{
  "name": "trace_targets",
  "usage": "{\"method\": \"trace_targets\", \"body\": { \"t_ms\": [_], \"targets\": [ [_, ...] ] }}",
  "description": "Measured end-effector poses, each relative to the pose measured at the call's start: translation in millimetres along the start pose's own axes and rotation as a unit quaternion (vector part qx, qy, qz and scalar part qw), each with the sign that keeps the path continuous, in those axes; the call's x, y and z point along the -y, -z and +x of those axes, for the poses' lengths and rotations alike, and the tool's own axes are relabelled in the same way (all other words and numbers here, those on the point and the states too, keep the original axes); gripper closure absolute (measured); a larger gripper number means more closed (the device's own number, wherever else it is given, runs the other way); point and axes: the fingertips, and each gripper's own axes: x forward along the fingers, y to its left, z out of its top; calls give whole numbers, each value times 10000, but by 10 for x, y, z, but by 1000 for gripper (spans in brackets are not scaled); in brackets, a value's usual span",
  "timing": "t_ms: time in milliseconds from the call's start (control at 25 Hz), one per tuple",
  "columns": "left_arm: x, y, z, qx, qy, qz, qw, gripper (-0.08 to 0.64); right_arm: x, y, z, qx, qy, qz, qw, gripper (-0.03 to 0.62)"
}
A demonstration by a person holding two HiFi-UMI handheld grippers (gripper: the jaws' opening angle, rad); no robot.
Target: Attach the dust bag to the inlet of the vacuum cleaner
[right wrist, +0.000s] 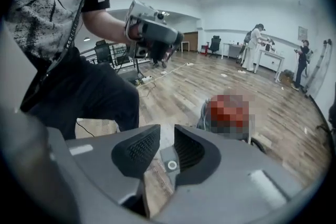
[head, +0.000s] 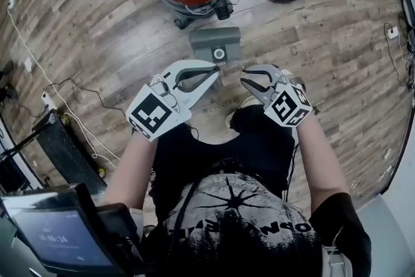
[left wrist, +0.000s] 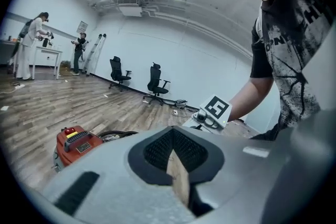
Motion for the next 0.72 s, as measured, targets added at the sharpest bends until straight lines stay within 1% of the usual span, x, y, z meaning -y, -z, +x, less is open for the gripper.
{"method": "trace_targets", "body": {
  "t_ms": [120, 200, 280, 320, 400, 520, 600, 720],
  "targets": [
    [-258, 554, 347, -132, 558, 336, 9978, 557, 171, 861, 685, -493, 160, 89, 9986, 472],
    [-445, 966, 594, -151, 876, 434, 9951, 557, 305, 1525, 1192, -846, 310, 88, 9959, 426],
    [-517, 1414, 793, -139, 1144, 449, 9923, 558, 213, 2215, 1697, -1206, 322, 138, 9921, 408],
    [-560, 1624, 865, -136, 1221, 475, 9913, 558, 151, 2522, 1956, -1371, 280, 119, 9901, 400],
    [-767, 1922, 1000, -23, 1144, 558, 9919, 557, 211, 3035, 2474, -1657, 172, -102, 9860, 386],
    [-974, 2286, 1075, 103, 808, 563, 9951, 557, 200, 3689, 3057, -2106, -98, -418, 9766, 379],
    [-1019, 2484, 1077, 40, 635, 441, 9970, 558, 160, 4073, 3303, -2421, -203, -497, 9688, 377],
    [-955, 2582, 1162, -38, 456, 264, 9986, 557, 172, 4534, 3469, -2877, -394, -652, 9547, 376]
  ]
}}
